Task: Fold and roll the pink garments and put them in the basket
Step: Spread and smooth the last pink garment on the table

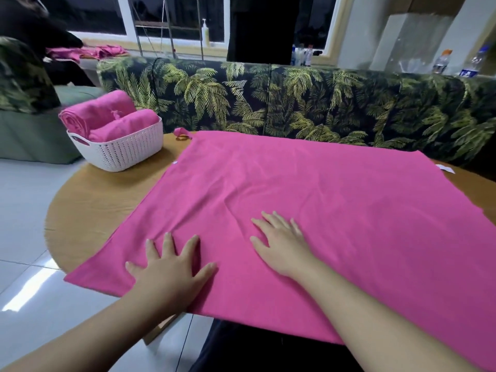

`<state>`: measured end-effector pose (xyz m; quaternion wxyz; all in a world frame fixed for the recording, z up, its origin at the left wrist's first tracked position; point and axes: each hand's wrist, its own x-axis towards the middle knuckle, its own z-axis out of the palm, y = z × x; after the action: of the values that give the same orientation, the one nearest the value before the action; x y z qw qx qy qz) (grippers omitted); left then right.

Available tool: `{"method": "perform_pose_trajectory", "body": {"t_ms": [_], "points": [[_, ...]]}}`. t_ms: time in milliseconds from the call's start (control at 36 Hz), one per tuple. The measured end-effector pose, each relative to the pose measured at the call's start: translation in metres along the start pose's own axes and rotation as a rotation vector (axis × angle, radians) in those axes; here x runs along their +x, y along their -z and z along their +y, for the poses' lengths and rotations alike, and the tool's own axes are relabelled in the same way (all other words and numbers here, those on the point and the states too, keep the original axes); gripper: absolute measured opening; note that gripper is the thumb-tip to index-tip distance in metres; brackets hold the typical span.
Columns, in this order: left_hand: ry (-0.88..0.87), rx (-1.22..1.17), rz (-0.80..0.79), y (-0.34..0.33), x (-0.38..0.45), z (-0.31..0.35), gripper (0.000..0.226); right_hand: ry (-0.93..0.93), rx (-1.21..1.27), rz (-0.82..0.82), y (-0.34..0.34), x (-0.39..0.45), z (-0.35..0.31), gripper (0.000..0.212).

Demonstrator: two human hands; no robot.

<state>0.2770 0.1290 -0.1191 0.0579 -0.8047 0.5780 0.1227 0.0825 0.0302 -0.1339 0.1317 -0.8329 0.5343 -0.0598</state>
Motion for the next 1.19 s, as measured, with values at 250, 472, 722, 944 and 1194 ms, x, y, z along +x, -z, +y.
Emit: {"method": "perform_pose_trajectory", "body": {"t_ms": [250,472,722,944,1194], "points": [[-0.396,0.052,0.219,0.031,0.088,0.054,0.048,-0.012,0.022,0.136,0.015,0.029,-0.004,0.044],[-0.500,-0.073,0.097,0.022,0.155,0.055,0.059,-0.079,-0.004,0.028,0.008,0.054,-0.001,0.062],[-0.147,0.004,0.161,0.027,0.173,-0.018,0.059,-0.094,-0.090,-0.005,-0.001,0.055,0.006,0.061],[-0.069,-0.042,0.171,0.026,0.163,-0.060,0.055,-0.098,-0.082,0.001,0.001,0.052,0.002,0.060],[-0.666,-0.002,0.092,0.006,0.069,-0.038,0.082,0.027,0.015,0.003,-0.001,0.041,-0.038,0.054]]}}
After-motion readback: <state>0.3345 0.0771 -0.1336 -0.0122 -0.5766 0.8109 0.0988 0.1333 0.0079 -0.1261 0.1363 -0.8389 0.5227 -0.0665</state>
